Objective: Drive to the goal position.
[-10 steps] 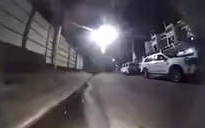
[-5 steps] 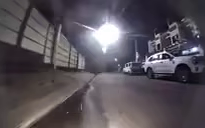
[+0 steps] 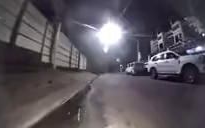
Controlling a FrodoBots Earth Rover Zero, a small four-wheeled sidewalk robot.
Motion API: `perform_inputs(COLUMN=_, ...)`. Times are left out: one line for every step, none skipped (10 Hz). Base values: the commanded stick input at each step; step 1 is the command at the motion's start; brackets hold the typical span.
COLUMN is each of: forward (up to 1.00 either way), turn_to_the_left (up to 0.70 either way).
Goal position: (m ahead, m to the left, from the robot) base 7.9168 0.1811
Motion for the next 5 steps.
perform_inputs(forward=0.70, turn_to_the_left=-0.35)
perform_inputs(forward=0.70, turn_to_the_left=-0.35)
perform_inputs(forward=0.70, turn_to_the_left=-0.34)
perform_inputs(forward=0.70, turn_to_the_left=-0.13)
perform_inputs(forward=0.70, turn_to_the_left=0.00)
